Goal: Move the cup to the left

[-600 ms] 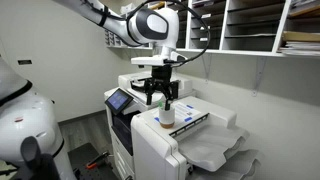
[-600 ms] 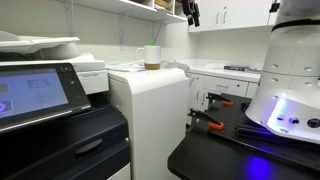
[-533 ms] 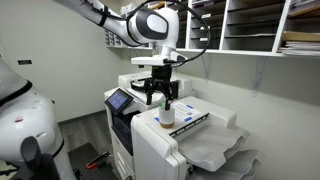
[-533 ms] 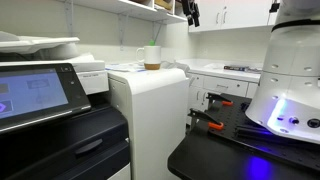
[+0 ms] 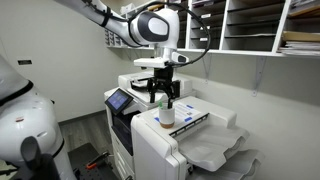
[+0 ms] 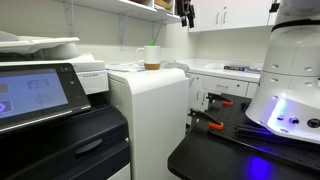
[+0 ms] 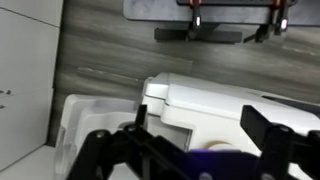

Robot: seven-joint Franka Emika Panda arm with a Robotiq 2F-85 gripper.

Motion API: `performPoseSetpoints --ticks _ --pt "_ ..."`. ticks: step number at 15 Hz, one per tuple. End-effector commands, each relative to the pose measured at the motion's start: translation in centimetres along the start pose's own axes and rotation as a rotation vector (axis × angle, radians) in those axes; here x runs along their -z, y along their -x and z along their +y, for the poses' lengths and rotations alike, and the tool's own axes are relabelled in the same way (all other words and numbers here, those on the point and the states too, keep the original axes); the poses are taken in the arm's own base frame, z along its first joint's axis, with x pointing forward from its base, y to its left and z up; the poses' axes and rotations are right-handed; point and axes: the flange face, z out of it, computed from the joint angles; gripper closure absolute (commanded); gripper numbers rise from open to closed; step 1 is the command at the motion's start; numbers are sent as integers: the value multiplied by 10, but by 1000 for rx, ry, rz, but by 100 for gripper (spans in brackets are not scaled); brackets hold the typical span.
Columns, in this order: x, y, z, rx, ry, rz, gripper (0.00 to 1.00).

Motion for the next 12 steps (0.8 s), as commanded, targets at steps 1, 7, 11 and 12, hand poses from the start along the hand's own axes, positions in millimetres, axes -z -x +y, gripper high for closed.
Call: performPoseSetpoints --ticks 1,7,11,12 --pt "0 -42 -3 -71 -39 54 0" --pt "-29 -116 -16 -86 -138 25 0" --pt "-53 -148 -12 -128 -120 -4 0" --pt "-60 -154 -12 -133 -115 -17 0"
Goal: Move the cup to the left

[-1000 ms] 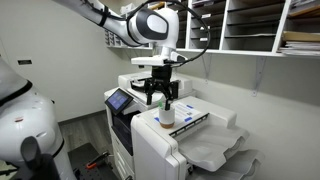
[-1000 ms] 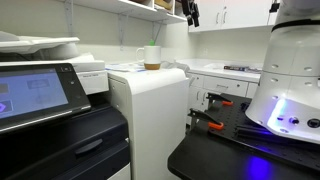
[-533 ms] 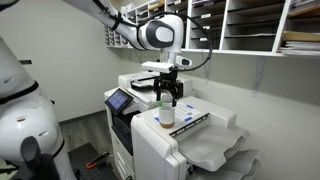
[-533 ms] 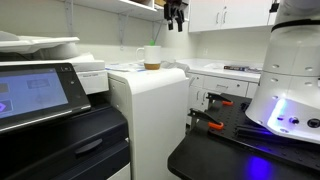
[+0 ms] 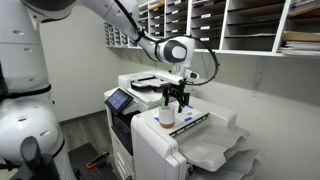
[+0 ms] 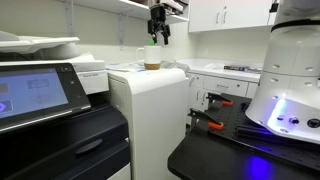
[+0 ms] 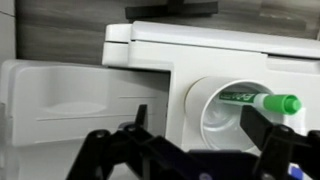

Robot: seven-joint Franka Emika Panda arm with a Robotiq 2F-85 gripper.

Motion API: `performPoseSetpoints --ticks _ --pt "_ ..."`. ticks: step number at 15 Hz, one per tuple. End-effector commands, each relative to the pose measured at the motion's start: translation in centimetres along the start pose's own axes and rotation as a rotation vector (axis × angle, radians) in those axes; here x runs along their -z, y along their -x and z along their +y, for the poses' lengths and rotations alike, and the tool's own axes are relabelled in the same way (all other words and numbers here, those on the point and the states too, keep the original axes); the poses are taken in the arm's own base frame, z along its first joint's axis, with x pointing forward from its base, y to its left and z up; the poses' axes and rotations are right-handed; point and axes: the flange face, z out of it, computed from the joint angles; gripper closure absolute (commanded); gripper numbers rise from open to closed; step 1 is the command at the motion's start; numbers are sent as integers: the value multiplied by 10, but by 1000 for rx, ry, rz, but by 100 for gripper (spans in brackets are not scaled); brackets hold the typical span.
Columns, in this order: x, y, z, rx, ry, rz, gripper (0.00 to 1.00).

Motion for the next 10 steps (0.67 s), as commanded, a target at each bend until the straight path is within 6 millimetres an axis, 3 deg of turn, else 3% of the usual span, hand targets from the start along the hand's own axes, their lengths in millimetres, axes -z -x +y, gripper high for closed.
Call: performPoseSetpoints --ticks 1,3,6,10 --pt "-15 -22 0 -27 8 -33 7" --pt "-26 -29 -1 -17 30 -41 34" --pt "-35 -34 -1 -5 49 -42 58" --pt "-33 -34 -5 30 83 -5 88"
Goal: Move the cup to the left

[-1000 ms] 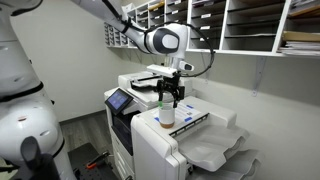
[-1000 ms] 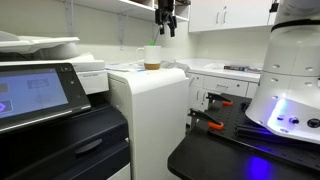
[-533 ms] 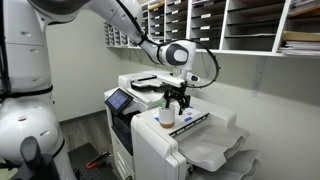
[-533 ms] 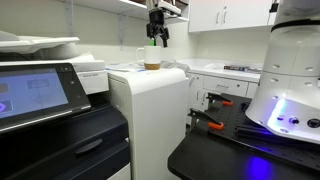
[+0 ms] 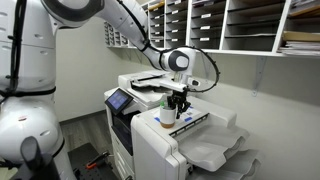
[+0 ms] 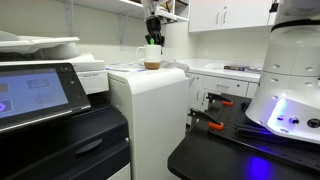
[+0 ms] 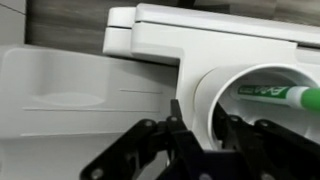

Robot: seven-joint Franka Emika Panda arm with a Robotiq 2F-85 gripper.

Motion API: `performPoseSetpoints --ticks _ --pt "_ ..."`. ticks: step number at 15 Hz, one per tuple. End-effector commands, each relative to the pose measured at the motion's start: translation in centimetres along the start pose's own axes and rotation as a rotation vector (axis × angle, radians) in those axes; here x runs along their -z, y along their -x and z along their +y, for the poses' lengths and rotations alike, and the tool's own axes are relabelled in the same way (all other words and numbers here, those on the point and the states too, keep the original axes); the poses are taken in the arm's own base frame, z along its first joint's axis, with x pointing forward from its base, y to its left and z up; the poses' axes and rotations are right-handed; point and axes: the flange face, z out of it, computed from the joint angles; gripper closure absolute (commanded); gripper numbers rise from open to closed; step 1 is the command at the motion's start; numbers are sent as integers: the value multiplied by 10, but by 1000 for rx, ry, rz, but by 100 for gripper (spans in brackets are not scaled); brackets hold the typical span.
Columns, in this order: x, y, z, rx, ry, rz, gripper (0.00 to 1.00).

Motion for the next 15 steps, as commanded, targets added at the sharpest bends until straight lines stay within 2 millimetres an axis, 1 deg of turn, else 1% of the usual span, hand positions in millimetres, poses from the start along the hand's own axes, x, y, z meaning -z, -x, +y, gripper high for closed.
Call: performPoseSetpoints --ticks 1,2,3,4,5,9,13,15 --pt "5 1 -4 10 30 30 95" --pt "5 2 -7 16 24 25 99" --pt "7 3 -10 26 25 31 100" --pt "9 4 -13 35 22 33 100" --pt "12 6 -17 47 15 35 97" --pt "22 15 -37 118 24 77 97" --pt "29 22 -70 185 30 92 97" --pt "30 24 -89 239 46 143 97"
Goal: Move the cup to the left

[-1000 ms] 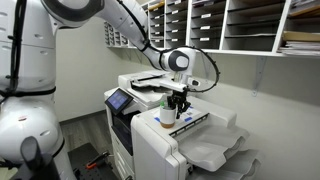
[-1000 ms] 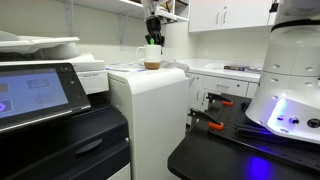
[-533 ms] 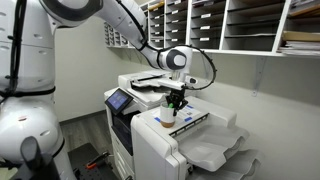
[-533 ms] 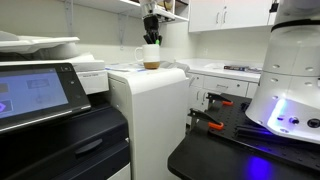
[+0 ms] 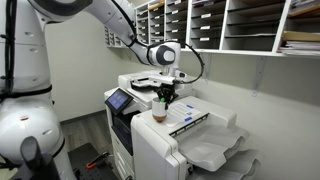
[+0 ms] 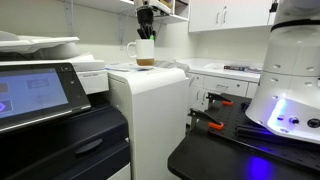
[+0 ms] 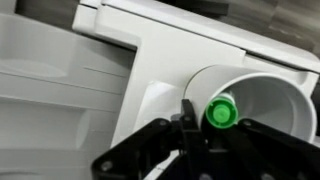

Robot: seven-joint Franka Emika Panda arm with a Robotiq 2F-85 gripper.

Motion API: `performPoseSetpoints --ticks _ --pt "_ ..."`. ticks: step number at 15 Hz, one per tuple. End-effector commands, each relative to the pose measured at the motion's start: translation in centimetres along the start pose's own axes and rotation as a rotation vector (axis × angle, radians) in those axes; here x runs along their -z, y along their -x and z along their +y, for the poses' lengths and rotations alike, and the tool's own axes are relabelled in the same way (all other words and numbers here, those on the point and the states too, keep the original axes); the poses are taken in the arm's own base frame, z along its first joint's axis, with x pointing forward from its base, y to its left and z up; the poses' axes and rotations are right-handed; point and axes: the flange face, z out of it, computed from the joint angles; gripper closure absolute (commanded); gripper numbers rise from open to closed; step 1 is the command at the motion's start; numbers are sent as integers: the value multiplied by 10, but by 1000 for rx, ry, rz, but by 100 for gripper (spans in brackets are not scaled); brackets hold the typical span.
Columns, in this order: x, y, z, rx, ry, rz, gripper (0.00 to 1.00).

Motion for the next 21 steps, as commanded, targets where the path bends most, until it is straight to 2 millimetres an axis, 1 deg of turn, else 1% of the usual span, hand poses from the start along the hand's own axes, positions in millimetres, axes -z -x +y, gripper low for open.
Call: performPoseSetpoints --ticks 1,3,6,8,9,10,11,12,13,15,16,19,20,21 --pt "8 5 -25 89 29 97 97" --pt "2 2 -45 115 37 122 97" --pt "-9 1 -69 155 48 155 97" --pt "-16 0 -76 163 45 154 97" --pt "-16 0 -77 163 49 158 97" --pt "-16 1 -75 144 41 148 71" --pt "-15 2 -74 167 46 145 62" --pt "-13 4 -75 159 37 149 56" --pt "-10 6 -75 161 29 148 48" --pt "2 13 -77 167 26 176 34" --pt "12 19 -78 165 37 191 26" --pt "41 40 -81 163 51 188 4" --pt "51 49 -83 146 50 160 0" --pt "60 59 -85 146 46 135 0"
